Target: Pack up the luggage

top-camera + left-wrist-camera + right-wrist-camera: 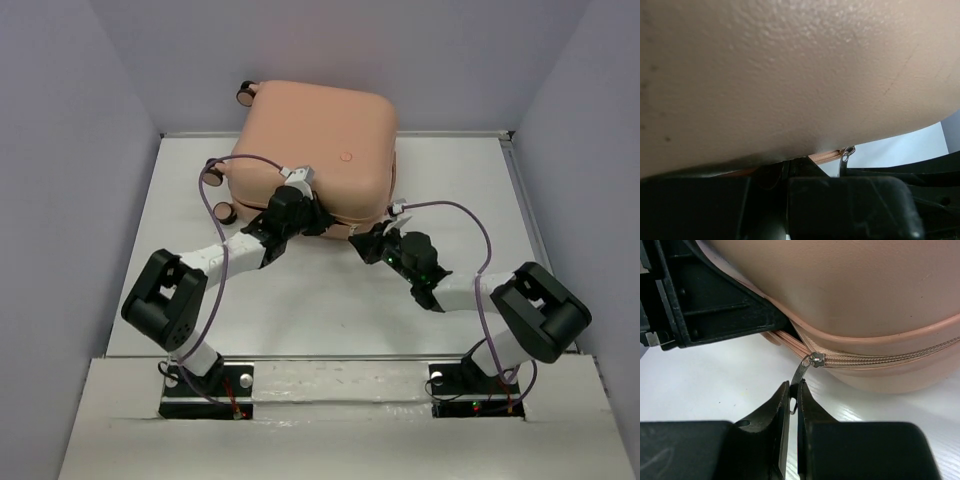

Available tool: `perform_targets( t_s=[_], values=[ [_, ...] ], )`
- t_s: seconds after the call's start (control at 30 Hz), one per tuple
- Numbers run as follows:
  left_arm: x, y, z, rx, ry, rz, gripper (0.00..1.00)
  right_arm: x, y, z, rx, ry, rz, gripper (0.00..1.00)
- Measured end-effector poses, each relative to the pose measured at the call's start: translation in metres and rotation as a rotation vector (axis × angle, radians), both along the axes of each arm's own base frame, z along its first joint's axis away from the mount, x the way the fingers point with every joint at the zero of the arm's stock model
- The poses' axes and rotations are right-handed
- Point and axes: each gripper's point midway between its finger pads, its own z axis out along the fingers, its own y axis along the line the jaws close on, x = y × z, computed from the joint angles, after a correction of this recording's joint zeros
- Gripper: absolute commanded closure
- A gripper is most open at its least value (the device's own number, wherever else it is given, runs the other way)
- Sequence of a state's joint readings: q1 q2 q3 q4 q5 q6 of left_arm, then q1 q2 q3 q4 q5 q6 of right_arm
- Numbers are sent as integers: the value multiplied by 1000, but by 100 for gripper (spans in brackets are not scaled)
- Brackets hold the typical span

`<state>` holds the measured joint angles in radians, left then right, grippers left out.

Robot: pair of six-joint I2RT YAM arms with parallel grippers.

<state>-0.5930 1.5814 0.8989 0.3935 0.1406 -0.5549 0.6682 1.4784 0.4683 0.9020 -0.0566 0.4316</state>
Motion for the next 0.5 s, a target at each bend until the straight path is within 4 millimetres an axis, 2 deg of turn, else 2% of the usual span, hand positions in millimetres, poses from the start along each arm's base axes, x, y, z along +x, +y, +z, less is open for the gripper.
perform_targets(
  t_s=[0.13, 0.17, 0.2, 0.23, 0.27, 0.3, 0.37, 0.4, 0.47, 0.5],
  values=[
    [-2, -3, 0, -5, 0, -7, 93, 2, 6, -3, 34, 23, 8, 93],
    [-4, -2, 1, -5, 0, -6, 89, 2, 7, -4, 40, 26, 9, 93],
    [-6, 0, 2, -4, 1, -6, 81, 1, 7, -5, 44, 33, 10, 93],
    [-12, 4, 4, -1, 5, -5, 61, -1, 8, -5, 45, 39, 14, 93],
    [-18, 9, 10, -7, 2, -3, 53, -6, 10, -5, 45, 44, 24, 93],
    [-21, 15, 18, -11, -11, 2, 40, -11, 12, -4, 45, 46, 35, 93],
    [-29, 27, 52, -52, -53, 14, 26, -24, 18, -2, 41, 51, 66, 93],
    [-29, 39, 76, -78, -97, 37, 24, -29, 21, 0, 42, 50, 81, 93],
    [-23, 76, 122, -127, -173, 117, 20, -37, 25, 2, 41, 51, 104, 93],
    [-11, 109, 146, -151, -221, 201, 16, -39, 25, 2, 41, 52, 113, 93]
  ],
)
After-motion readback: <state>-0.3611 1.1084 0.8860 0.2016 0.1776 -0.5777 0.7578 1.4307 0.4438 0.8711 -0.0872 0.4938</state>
